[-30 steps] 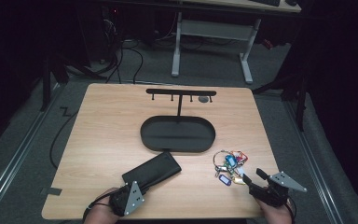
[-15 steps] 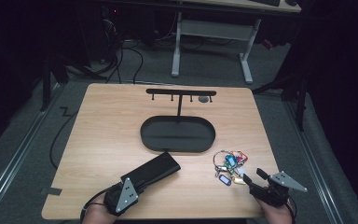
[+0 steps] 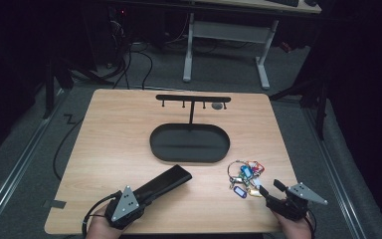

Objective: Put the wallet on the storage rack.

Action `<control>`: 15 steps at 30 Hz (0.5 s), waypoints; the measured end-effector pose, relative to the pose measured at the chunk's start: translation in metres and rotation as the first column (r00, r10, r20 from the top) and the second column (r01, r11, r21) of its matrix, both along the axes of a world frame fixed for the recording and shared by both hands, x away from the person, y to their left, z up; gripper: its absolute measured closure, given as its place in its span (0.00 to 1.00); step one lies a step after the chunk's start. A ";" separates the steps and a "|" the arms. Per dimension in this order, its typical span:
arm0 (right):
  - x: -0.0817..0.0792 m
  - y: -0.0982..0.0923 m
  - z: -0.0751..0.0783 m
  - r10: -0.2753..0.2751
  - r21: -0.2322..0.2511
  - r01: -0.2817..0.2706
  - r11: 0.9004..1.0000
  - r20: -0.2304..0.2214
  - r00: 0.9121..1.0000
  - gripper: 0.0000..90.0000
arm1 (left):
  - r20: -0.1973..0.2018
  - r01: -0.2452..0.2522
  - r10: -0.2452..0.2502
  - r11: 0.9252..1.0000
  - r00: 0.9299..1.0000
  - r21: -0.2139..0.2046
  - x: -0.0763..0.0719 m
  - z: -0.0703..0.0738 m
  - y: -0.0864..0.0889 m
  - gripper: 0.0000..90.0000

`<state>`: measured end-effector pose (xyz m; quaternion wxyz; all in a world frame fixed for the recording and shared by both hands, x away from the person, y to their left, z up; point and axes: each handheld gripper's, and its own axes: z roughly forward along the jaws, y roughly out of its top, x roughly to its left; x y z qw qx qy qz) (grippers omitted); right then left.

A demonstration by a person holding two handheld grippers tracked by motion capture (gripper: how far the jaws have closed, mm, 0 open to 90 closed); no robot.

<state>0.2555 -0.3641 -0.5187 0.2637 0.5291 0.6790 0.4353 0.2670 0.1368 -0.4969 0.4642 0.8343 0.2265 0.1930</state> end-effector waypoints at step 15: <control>0.000 0.001 -0.001 -0.002 0.004 0.002 1.000 -0.004 1.000 0.37 | -0.067 -0.017 0.009 0.991 0.998 -0.129 0.002 0.009 0.012 0.90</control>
